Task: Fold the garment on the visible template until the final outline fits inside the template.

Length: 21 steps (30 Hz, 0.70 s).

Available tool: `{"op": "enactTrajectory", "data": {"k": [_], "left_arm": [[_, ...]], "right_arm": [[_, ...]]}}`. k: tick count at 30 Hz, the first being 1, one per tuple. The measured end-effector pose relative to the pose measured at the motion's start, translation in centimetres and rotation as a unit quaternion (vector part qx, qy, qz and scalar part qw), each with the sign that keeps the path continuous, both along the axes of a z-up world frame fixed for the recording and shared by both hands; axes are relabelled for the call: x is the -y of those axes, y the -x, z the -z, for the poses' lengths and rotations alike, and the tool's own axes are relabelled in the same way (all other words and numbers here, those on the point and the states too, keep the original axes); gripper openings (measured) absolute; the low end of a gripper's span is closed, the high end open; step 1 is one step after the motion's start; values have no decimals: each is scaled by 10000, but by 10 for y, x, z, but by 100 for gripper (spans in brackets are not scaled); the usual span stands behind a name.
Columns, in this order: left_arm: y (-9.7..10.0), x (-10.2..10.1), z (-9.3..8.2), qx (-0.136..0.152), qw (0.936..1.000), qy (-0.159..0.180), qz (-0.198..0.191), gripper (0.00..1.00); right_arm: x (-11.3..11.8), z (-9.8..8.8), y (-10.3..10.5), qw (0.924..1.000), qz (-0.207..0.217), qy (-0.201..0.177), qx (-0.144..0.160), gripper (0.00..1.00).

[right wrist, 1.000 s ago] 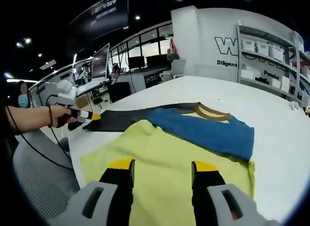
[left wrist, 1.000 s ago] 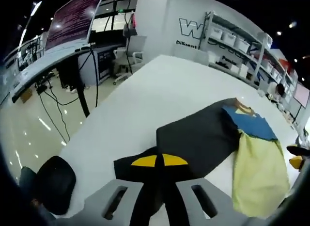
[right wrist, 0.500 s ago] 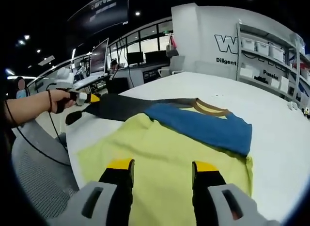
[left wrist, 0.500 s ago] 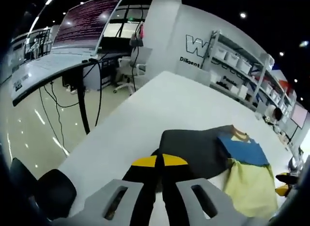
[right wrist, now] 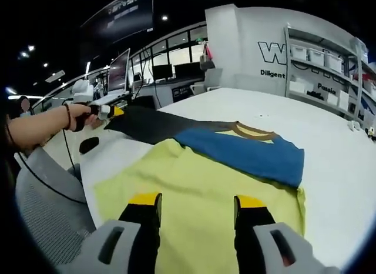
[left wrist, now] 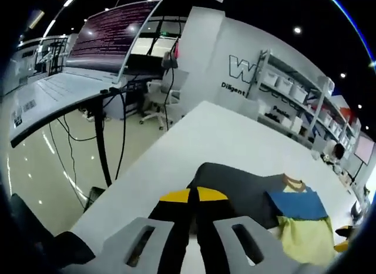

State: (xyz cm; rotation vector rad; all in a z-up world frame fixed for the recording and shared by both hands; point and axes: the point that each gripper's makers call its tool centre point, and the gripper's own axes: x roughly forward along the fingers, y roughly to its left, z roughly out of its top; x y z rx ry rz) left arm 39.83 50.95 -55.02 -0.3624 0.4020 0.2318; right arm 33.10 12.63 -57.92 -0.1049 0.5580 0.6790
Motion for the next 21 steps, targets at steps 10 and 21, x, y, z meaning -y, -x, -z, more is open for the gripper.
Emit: {"op": "enactTrajectory", "data": {"k": [10, 21], "left_arm": [[-21, -2, -11, 253, 9992, 307, -32, 0], [-29, 11, -30, 675, 9962, 290, 470, 0]], "right_arm": [[14, 3, 1, 9996, 152, 238, 38, 60], [44, 1, -4, 9973, 713, 157, 25, 75]]}}
